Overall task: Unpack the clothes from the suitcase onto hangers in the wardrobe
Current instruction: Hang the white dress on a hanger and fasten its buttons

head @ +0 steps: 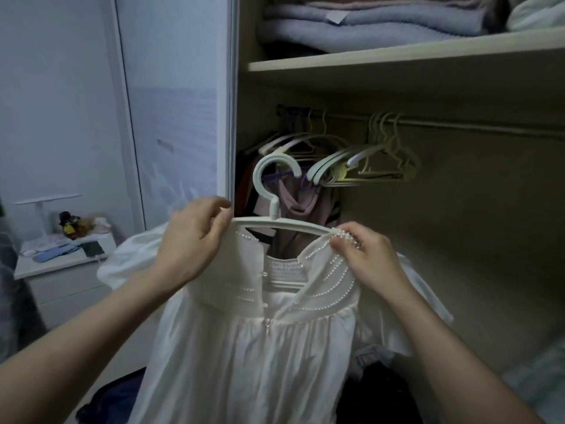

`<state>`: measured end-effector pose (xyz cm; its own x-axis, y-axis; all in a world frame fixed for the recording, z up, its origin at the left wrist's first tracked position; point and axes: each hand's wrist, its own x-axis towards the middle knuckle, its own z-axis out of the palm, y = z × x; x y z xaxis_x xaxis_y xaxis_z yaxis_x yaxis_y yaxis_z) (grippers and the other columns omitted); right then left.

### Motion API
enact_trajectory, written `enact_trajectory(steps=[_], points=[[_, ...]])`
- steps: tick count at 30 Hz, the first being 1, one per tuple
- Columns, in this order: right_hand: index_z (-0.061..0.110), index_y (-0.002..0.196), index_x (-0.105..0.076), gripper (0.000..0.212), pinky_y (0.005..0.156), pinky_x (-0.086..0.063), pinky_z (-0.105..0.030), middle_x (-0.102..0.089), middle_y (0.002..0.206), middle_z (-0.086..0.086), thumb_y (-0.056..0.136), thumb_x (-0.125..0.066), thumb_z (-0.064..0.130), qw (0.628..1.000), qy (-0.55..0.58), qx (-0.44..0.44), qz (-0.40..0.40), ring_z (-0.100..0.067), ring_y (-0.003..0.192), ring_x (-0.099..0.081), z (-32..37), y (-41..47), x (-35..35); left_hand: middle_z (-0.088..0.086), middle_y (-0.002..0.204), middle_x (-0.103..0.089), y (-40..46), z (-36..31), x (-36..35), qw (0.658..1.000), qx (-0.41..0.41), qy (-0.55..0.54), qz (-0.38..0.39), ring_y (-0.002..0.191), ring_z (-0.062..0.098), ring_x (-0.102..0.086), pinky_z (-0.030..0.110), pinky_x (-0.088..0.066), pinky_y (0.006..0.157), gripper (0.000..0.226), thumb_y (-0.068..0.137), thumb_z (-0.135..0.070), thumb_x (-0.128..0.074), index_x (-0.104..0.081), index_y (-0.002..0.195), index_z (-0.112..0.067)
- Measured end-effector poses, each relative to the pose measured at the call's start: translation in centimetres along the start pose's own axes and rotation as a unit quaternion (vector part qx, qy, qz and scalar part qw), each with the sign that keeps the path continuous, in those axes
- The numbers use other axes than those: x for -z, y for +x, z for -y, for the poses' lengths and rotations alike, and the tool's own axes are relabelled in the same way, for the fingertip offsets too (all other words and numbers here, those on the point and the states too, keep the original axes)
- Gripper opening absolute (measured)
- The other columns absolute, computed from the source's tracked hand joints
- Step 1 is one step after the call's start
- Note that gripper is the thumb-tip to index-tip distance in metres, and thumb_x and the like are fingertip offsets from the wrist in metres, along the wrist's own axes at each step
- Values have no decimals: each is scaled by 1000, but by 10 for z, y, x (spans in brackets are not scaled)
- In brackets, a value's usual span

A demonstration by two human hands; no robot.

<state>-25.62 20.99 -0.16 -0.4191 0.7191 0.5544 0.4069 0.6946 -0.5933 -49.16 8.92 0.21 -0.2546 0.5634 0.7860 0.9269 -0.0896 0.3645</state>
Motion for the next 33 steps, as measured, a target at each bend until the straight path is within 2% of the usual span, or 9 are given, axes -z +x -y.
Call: enact_trajectory(steps=[3,6,11,15,21,25,28,30,33], points=[[17,95,-68,11,76,-44,-30,-65,86,6,86,-62,22,1000,-7,6,12,-15,87,-61,8,0,5,4,109,-63,8,-14,3,993,-67,-20,93,101,24,-59,39,-46,86,58,84,-51,-30,-56,118,-13],[19,94,-68,10,77,-45,-32,-66,86,7,87,-62,22,1000,-21,12,9,-15,86,-62,9,-3,11,-9,92,-64,14,-23,0,987,-55,-19,149,93,17,-61,29,-44,75,49,83,-49,-33,-59,113,-21],[18,94,-69,10,74,-42,-26,-65,85,11,86,-64,20,999,-44,13,-22,-13,85,-61,-1,-22,24,1,68,-60,31,-61,-4,953,76,-287,60,56,2,-58,24,-48,59,19,92,-31,-52,-59,94,-14],[21,92,-69,21,78,-46,-31,-66,89,12,81,-58,35,998,-51,3,-41,-13,87,-62,-14,-30,41,9,51,-54,55,-86,-24,981,40,-184,48,47,12,-47,32,-40,51,45,85,-44,-58,-61,59,-7],[23,95,-69,30,75,-49,-35,-68,92,8,80,-51,41,987,-111,0,-113,-20,86,-63,-45,-22,77,11,46,-54,96,-145,-82,970,124,-205,37,52,29,-55,41,-52,63,41,79,-35,-53,-64,56,-3],[23,94,-68,21,76,-48,-33,-68,93,7,86,-53,36,984,-115,-24,-136,-17,89,-63,-87,-4,124,3,47,-51,119,-196,-127,888,142,-417,130,44,17,-43,21,-35,44,47,93,-39,-45,-68,63,-10],[26,93,-67,12,78,-49,-33,-68,90,8,90,-56,30,979,-124,-64,-148,-15,88,-62,-119,19,177,4,47,-49,137,-227,-156,818,128,-550,108,38,14,-47,16,-37,38,35,98,-27,-39,-60,79,-6],[25,96,-67,15,81,-48,-32,-66,88,7,91,-55,32,975,-118,-92,-162,-15,88,-61,-136,33,210,-2,51,-51,145,-235,-179,852,38,-518,61,45,13,-50,23,-42,45,20,96,-17,-44,-48,76,-13],[24,90,-65,14,74,-42,-19,-61,81,11,93,-51,26,977,-103,-111,-150,-7,79,-57,-155,56,245,-5,63,-52,155,-244,-219,939,-177,-292,48,58,16,-51,29,-38,56,15,90,-21,-48,-46,76,-19]])
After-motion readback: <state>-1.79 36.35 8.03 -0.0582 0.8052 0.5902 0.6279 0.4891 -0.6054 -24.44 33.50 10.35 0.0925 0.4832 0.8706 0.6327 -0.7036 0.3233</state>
